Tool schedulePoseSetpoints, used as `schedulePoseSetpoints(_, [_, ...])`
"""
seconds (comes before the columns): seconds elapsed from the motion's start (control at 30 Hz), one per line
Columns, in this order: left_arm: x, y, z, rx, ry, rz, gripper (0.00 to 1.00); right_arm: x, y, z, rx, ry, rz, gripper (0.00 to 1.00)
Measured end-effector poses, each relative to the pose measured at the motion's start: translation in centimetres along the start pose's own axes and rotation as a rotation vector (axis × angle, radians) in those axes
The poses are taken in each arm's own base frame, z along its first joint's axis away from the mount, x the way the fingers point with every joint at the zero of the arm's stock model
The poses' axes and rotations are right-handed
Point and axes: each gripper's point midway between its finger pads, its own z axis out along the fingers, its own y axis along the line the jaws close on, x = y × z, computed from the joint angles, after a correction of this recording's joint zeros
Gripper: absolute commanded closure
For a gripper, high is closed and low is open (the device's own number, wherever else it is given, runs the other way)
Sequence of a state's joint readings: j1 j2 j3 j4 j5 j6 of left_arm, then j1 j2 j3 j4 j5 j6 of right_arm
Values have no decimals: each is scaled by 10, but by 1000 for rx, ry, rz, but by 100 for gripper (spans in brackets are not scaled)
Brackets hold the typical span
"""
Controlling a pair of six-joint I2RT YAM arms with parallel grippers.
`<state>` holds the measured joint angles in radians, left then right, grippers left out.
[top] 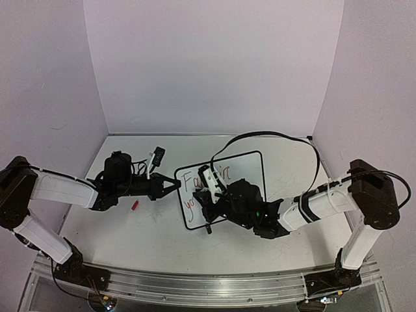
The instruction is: Write a sentence on the whiteboard
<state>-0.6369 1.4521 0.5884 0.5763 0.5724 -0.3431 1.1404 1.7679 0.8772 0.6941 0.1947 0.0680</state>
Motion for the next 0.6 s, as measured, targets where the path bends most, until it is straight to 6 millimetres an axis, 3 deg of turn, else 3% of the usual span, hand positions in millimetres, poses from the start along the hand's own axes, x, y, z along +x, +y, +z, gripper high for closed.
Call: schedulePoseSetpoints(0.6, [0,0,0,0,0,1,100,11,-1,-2,1,26,27,100])
